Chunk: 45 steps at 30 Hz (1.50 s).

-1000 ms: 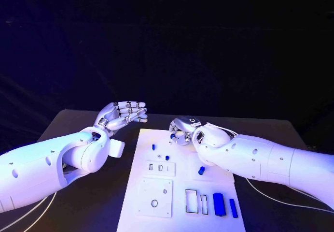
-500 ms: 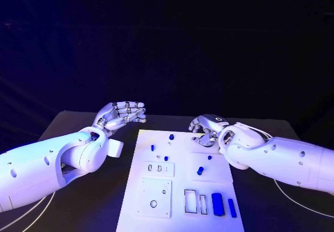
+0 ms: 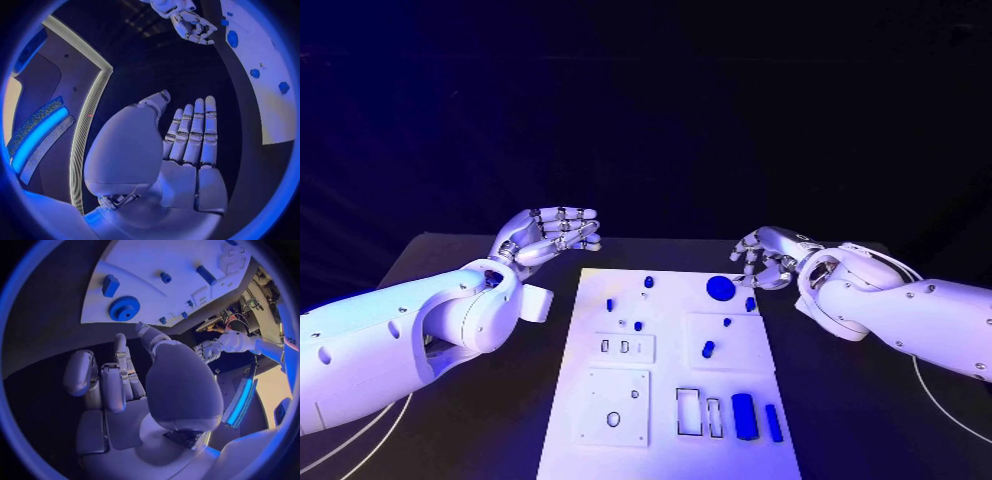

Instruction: Assemble the parts on the task board

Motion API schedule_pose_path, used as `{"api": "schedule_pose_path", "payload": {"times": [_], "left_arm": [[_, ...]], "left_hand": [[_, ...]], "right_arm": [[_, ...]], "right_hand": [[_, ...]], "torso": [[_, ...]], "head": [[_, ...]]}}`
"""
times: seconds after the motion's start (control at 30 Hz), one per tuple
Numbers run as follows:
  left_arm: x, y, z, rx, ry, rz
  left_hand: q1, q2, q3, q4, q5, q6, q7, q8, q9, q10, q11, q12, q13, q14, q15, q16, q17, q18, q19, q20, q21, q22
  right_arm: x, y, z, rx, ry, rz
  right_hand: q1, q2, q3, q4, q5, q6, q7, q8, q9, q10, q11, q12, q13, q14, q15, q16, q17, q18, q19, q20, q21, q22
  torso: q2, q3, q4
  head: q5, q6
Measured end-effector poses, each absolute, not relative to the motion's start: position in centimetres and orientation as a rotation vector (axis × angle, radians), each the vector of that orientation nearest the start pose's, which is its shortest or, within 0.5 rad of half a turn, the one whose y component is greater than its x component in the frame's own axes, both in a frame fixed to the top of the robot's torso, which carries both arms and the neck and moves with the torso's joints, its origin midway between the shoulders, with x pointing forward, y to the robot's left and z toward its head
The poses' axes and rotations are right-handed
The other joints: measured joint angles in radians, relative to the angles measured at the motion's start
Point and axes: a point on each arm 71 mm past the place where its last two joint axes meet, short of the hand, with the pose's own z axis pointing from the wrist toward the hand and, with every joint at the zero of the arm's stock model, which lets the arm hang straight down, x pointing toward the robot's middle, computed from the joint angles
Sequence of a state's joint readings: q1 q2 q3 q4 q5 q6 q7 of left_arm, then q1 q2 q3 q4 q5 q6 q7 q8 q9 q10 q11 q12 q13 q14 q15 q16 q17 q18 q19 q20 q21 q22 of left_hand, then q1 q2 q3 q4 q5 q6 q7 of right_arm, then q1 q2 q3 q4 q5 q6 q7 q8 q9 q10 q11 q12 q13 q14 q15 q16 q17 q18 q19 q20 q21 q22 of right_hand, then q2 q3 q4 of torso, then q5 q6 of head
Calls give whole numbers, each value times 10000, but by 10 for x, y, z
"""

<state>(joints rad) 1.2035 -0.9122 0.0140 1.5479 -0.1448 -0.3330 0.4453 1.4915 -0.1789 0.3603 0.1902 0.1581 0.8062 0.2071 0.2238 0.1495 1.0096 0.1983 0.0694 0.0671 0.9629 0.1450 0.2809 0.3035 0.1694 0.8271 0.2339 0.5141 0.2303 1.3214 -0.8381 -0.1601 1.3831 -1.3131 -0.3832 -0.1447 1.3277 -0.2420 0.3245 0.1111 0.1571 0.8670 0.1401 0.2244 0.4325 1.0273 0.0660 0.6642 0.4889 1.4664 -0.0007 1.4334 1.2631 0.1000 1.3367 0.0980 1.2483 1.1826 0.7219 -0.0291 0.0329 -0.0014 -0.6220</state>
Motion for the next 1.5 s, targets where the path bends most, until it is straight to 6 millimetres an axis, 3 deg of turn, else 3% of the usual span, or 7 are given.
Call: {"api": "schedule_pose_path", "payload": {"times": [0.27,0.47,0.57,0.7,1.17,1.33,1.5], "left_arm": [[492,235,-148,-9249,13230,-15285],[492,233,-148,-9235,13287,-15388],[492,233,-148,-9235,13302,-15412],[492,233,-149,-9238,13317,-15427],[493,232,-149,-9239,13349,-15471],[493,232,-149,-9243,13356,-15472],[493,232,-149,-9247,13362,-15472]], "left_hand": [[0,0,-28,-28,0,0,0,0,0,0,0,0,0,0,0,0,0,0,0,0,0,0],[-41,41,-28,-28,0,0,0,0,0,0,0,0,0,0,0,0,11,1,0,0,0,0],[-41,41,-28,-28,0,0,0,0,0,0,0,0,0,0,0,0,11,1,0,0,0,0],[-41,41,-28,-28,0,0,0,0,1,0,0,0,0,0,0,0,23,0,0,0,0,0],[-41,41,-27,-28,0,0,0,0,1,0,0,0,8,0,0,0,32,1,0,0,0,1],[-41,41,-28,-28,0,0,0,0,1,0,0,0,9,0,0,0,31,1,0,0,0,1],[-41,41,-27,-28,0,0,0,0,1,0,0,0,9,0,0,0,31,1,0,0,0,1]], "right_arm": [[529,-242,-184,51,17093,4862],[534,-237,-196,43,17424,4775],[535,-236,-201,94,17561,4724],[535,-236,-205,147,17700,4701],[537,-233,-206,271,17764,4675],[538,-233,-206,317,17773,4670],[538,-232,-206,330,17776,4648]], "right_hand": [[630,292,-1200,861,0,-490,137,231,165,-899,93,3149,2572,0,1,576,452,-160,438,80,499,746],[1037,401,-1742,1403,138,-526,246,432,232,1347,331,6251,6302,2,15,949,451,-316,974,157,1273,1255],[1123,419,-1906,1567,170,-597,312,502,234,3002,216,7541,7987,2,80,1026,451,-315,1053,170,1480,1255],[1149,445,-1933,1648,170,-633,347,502,234,3572,230,8013,8193,2,80,1093,450,-466,1139,183,1595,1255],[1288,585,-1831,1748,325,-472,266,601,251,3657,207,8093,8194,2,80,1181,449,-468,1244,219,1779,1253],[1371,1103,-1276,1714,388,-122,167,646,206,3785,95,8169,8193,2,80,1259,448,-468,1269,194,1981,1252],[1409,1156,-449,1655,344,144,88,649,71,3922,-33,8209,8192,-13,16,1258,447,-468,1300,118,2058,1252]], "torso": [[3,7,6],[17,0,35],[33,3,53],[53,8,67],[55,24,72],[55,21,79],[56,19,78]], "head": [[-4,-12],[-12,-34],[-25,-36],[-41,-45],[-63,-82],[-65,-75],[-59,-73]]}}
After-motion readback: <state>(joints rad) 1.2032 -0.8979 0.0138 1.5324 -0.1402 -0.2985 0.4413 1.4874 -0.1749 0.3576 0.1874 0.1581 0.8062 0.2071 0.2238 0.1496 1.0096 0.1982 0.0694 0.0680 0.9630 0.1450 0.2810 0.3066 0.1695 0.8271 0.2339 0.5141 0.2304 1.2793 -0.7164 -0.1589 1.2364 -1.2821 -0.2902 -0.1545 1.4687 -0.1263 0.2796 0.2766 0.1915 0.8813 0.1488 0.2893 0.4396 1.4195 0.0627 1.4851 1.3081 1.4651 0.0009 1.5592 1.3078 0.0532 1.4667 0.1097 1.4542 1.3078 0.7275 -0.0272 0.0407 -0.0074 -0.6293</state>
